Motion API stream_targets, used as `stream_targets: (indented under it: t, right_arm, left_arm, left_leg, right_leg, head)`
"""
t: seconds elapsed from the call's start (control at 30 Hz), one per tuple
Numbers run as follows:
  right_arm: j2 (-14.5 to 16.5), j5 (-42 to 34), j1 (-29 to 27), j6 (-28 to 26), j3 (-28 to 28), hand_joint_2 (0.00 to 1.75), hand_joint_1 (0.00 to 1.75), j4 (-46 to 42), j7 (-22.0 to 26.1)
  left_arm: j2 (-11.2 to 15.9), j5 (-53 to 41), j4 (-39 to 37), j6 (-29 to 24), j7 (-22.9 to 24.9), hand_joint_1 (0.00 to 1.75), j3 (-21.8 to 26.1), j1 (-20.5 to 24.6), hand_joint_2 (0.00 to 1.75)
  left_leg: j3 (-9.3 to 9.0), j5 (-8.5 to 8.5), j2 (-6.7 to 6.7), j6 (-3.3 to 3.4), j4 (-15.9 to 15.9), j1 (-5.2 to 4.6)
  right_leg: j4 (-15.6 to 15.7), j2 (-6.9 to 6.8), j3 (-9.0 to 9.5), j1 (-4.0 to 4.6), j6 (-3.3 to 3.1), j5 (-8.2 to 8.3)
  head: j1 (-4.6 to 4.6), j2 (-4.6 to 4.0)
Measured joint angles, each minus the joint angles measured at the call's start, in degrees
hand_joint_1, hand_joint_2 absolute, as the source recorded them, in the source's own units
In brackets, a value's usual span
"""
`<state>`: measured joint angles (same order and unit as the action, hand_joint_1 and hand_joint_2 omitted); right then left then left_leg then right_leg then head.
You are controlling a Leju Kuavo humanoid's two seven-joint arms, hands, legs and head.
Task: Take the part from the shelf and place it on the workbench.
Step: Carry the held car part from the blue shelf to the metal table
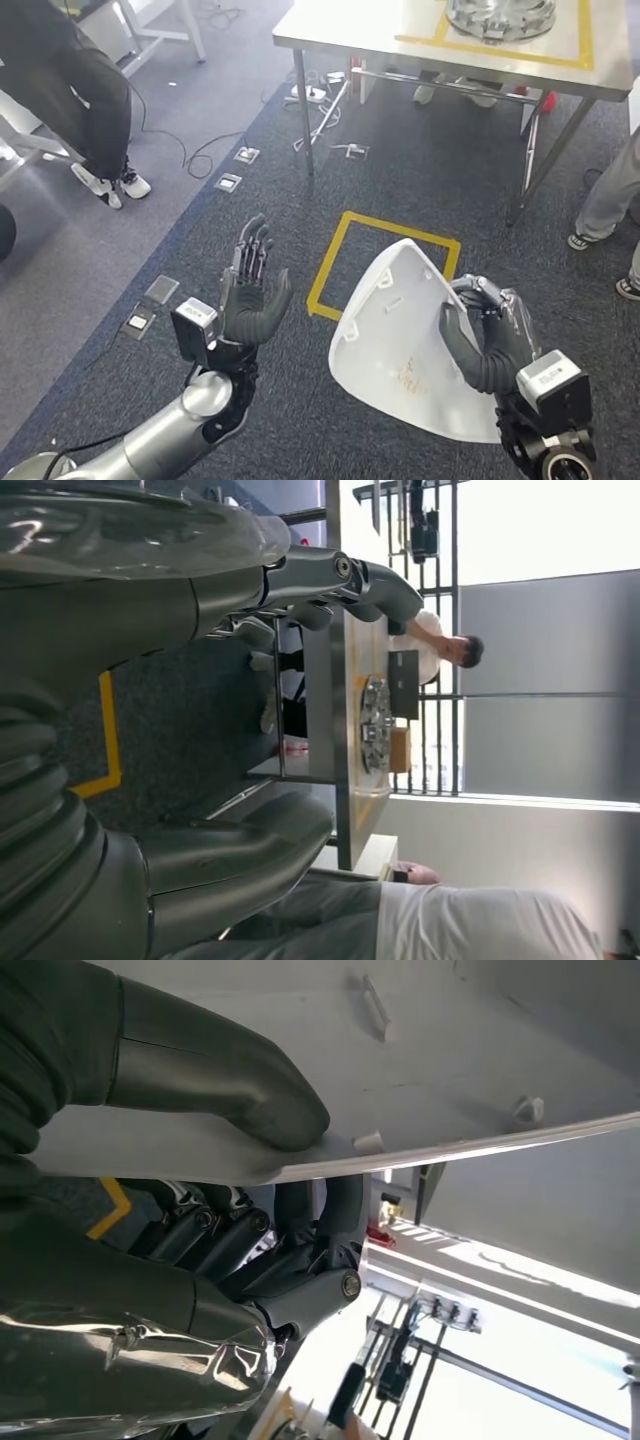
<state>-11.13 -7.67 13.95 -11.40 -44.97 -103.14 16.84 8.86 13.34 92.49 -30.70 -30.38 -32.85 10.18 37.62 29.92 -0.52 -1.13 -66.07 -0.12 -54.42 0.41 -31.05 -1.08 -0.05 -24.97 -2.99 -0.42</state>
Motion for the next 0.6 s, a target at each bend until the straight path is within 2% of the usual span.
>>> stream_targets:
  t: [0.03,0.07,0.1,0.13,0.17,0.2,0.23,0.27,0.37,0.4,0.43,0.47,0.53,0.57,0.6]
  right_arm:
    - [0.0,-0.05,0.06,-0.02,-0.02,1.75,1.75,0.08,0.02]
    - [0.0,-0.11,0.05,-0.06,-0.03,1.75,1.75,0.18,0.05]
    - [0.0,-0.18,0.03,-0.1,-0.04,1.75,1.75,0.27,0.08]
    - [0.0,-0.22,0.03,-0.15,-0.04,1.75,1.75,0.34,0.11]
    - [0.0,-0.27,0.03,-0.19,-0.04,1.75,1.75,0.38,0.14]
    - [0.0,-0.29,0.05,-0.22,-0.04,1.75,1.75,0.39,0.16]
    - [0.0,-0.31,0.06,-0.25,-0.03,1.75,1.75,0.4,0.17]
    - [0.0,-0.31,0.07,-0.26,-0.03,1.75,1.75,0.41,0.19]
    - [0.0,-0.32,0.07,-0.31,0.0,1.75,1.75,0.42,0.22]
    - [0.0,-0.32,0.11,-0.32,0.01,1.75,1.75,0.42,0.25]
    - [0.0,-0.32,0.16,-0.34,0.02,1.75,1.75,0.42,0.27]
    - [0.0,-0.31,0.17,-0.35,0.03,1.75,1.75,0.43,0.28]
    - [0.0,-0.31,0.04,-0.4,0.02,1.75,1.75,0.46,0.28]
    - [0.0,-0.29,-0.11,-0.42,0.02,1.75,1.75,0.48,0.27]
    - [0.0,-0.26,-0.22,-0.43,0.01,1.75,1.75,0.49,0.26]
  left_arm:
    - [0.04,0.04,-0.01,0.01,0.02,0.0,0.0,-0.16,1.75]
    - [0.07,0.09,-0.01,0.05,0.03,0.0,-0.01,-0.32,1.75]
    - [0.09,0.11,-0.02,0.09,0.03,0.0,-0.01,-0.41,1.75]
    - [0.11,0.14,-0.02,0.14,0.04,0.0,0.0,-0.43,1.75]
    - [0.15,0.16,-0.02,0.17,0.04,0.0,0.0,-0.41,1.75]
    - [0.17,0.19,-0.02,0.19,0.03,0.0,0.0,-0.36,1.75]
    - [0.19,0.21,-0.02,0.2,0.03,0.0,0.0,-0.3,1.75]
    - [0.2,0.23,-0.02,0.21,0.02,0.0,-0.01,-0.25,1.75]
    - [0.2,0.26,-0.01,0.23,0.02,0.0,-0.01,-0.21,1.75]
    - [0.19,0.26,0.0,0.25,0.01,0.0,0.0,-0.18,1.75]
    - [0.19,0.26,0.0,0.27,-0.01,0.0,0.0,-0.14,1.75]
    - [0.16,0.26,-0.01,0.31,-0.02,0.0,0.0,-0.12,1.75]
    - [0.15,0.28,-0.02,0.42,-0.02,0.0,-0.01,-0.15,1.75]
    - [0.14,0.29,-0.02,0.48,-0.02,0.0,0.0,-0.19,1.75]
    - [0.13,0.3,-0.02,0.52,-0.02,0.0,-0.01,-0.22,1.75]
  left_leg:
    - [2.68,0.8,0.03,-0.16,-3.82,0.19]
    - [4.47,0.6,0.05,-0.24,-5.78,0.33]
    - [5.05,-0.7,0.07,-0.23,-5.47,0.43]
    - [4.23,-3.0,0.1,-0.11,-2.66,0.49]
    - [2.48,-5.69,0.17,0.08,1.69,0.52]
    - [0.55,-7.51,0.24,0.27,5.94,0.42]
    - [-0.97,-8.58,0.29,0.48,9.18,0.32]
    - [-1.81,-8.72,0.3,0.7,10.92,0.2]
    - [-2.7,-7.84,0.16,1.69,11.78,0.18]
    - [-3.23,-7.61,0.14,2.08,11.96,0.25]
    - [-3.84,-7.37,0.11,2.42,12.07,0.26]
    - [-4.35,-7.06,0.11,2.68,12.17,0.24]
    - [-5.22,-6.26,0.09,3.05,12.16,0.01]
    - [-5.75,-5.79,0.06,3.15,12.16,-0.13]
    - [-6.39,-5.29,0.0,3.21,12.15,-0.27]
  right_leg:
    - [0.01,-0.04,0.21,0.0,-0.07,-0.27]
    - [0.01,-0.06,0.49,0.0,-0.05,-0.57]
    - [0.01,-0.05,0.87,-0.01,0.04,-0.89]
    - [0.02,-0.03,1.37,-0.04,0.16,-1.25]
    - [0.04,-0.01,1.9,-0.05,0.33,-1.66]
    - [0.05,0.04,2.32,0.06,0.59,-2.09]
    - [0.11,0.07,2.62,0.16,0.86,-2.48]
    - [0.26,0.1,2.81,0.27,1.16,-2.79]
    - [0.15,0.0,3.48,0.29,2.09,-3.22]
    - [-0.91,-0.07,3.26,0.23,2.33,-3.73]
    - [-3.0,-0.13,2.31,0.17,2.48,-4.72]
    - [-6.37,-0.17,0.5,0.14,2.59,-6.0]
    - [-14.54,-0.15,-4.44,0.18,2.7,-8.62]
    - [-17.02,-0.16,-6.46,0.18,2.7,-9.06]
    - [-17.46,-0.16,-7.56,0.2,2.61,-8.48]
  head:
    - [-0.09,0.0]
    - [-0.2,0.0]
    - [-0.3,0.0]
    - [-0.39,0.0]
    - [-0.49,0.0]
    - [-0.56,0.0]
    - [-0.61,0.0]
    - [-0.58,0.0]
    - [-0.42,0.0]
    - [-0.36,0.0]
    - [-0.23,0.0]
    - [-0.05,0.0]
    - [0.2,0.0]
    - [0.24,0.0]
    - [0.26,0.0]
